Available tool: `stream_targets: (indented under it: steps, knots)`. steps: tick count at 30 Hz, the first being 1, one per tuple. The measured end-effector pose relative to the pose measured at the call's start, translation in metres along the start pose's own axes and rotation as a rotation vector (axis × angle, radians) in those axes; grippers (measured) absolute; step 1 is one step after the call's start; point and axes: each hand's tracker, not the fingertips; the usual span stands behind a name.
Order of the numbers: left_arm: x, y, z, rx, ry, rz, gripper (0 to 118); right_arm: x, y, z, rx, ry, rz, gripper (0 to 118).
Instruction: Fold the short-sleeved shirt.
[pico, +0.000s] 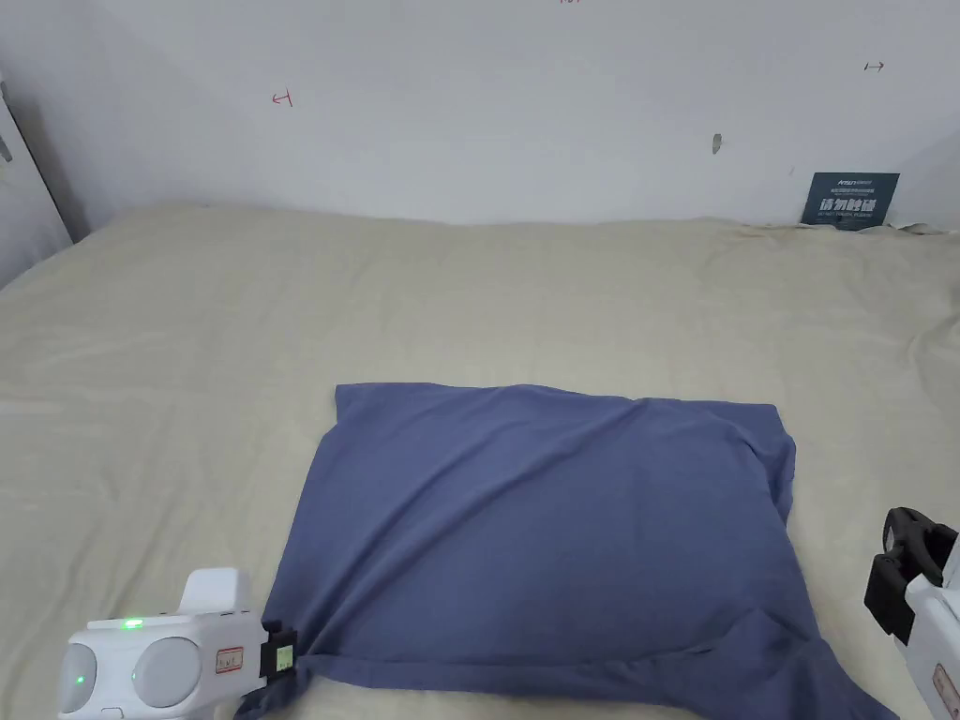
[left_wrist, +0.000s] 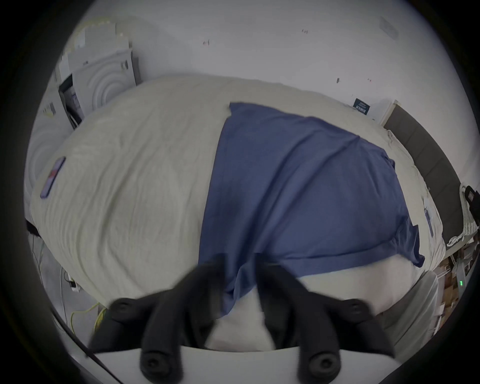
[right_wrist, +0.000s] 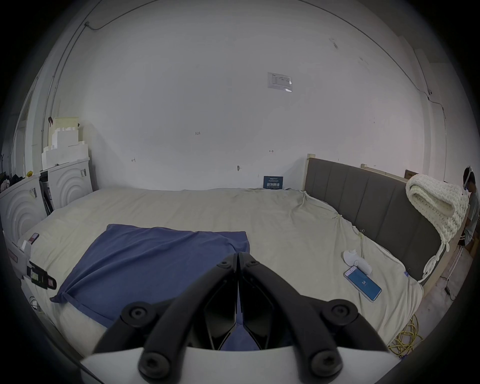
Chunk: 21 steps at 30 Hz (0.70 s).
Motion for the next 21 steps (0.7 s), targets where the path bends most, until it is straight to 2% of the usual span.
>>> stream_targets:
  steps: [1,3,10,11,13,14,17,21]
  knots:
    - [-0.001,-0.002,-0.003,-0.019,0.001,0.0,74,0.0,0.0,0.0,-0.002,0.0,0.001,0]
    - [-0.002,-0.006,-0.009,-0.048,0.027,-0.015,91,-0.001,-0.001,-0.001,-0.007,0.001,0.003,0]
    - [-0.005,-0.014,-0.025,-0.093,0.065,-0.026,89,0.0,-0.005,-0.002,-0.026,0.002,-0.001,0]
    - [-0.005,-0.014,-0.026,-0.1,0.062,-0.025,82,0.0,-0.005,-0.002,-0.027,0.002,-0.002,0]
    - [-0.003,-0.012,-0.032,-0.126,0.058,-0.028,47,0.001,-0.005,-0.002,-0.028,0.001,-0.004,0]
    - [-0.004,-0.013,-0.033,-0.137,0.053,-0.026,34,0.002,-0.005,-0.003,-0.029,0.001,-0.005,0]
    - [0.002,-0.012,-0.032,-0.127,0.06,-0.047,4,0.004,-0.005,-0.002,-0.03,-0.003,-0.003,0]
    - [0.001,-0.006,-0.026,-0.093,0.03,-0.035,0,0.011,-0.008,-0.003,-0.053,-0.005,-0.014,0]
